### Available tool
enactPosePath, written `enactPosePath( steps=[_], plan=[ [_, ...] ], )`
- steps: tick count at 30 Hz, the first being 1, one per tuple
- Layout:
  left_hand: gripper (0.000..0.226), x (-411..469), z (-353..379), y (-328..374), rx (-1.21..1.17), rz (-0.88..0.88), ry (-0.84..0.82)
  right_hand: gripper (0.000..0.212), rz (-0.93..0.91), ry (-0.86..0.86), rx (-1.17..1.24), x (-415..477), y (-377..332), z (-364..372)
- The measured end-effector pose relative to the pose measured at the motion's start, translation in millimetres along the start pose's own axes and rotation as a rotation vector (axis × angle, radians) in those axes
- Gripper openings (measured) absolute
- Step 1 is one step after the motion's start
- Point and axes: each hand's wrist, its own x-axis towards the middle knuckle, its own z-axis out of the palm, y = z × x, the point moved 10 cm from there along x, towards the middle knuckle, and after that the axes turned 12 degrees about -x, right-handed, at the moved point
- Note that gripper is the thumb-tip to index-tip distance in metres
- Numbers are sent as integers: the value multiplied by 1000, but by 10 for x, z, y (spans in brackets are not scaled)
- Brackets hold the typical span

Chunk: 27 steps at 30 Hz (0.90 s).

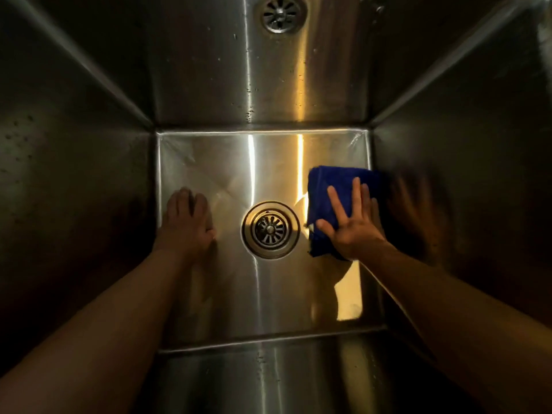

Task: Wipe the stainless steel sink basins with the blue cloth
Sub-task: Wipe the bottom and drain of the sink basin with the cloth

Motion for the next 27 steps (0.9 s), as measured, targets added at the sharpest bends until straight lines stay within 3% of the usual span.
enactPosePath(
  steps=[8, 16, 21, 27],
  plan=[
    [74, 35, 45, -34, -30, -41, -46, 90, -233, -233, -150, -895, -471, 596],
    [62, 36, 17, -11, -96, -86, -39, 89, -502, -177, -208, -1201, -1442, 568],
    [67, 31, -2, -4, -105, -87, -84, 85, -470, -143, -83, -1092, -2107, 319],
    [62, 38, -20, 18, -50, -32, -73, 82, -424, -101, -69, -1064, -1841, 318]
  ],
)
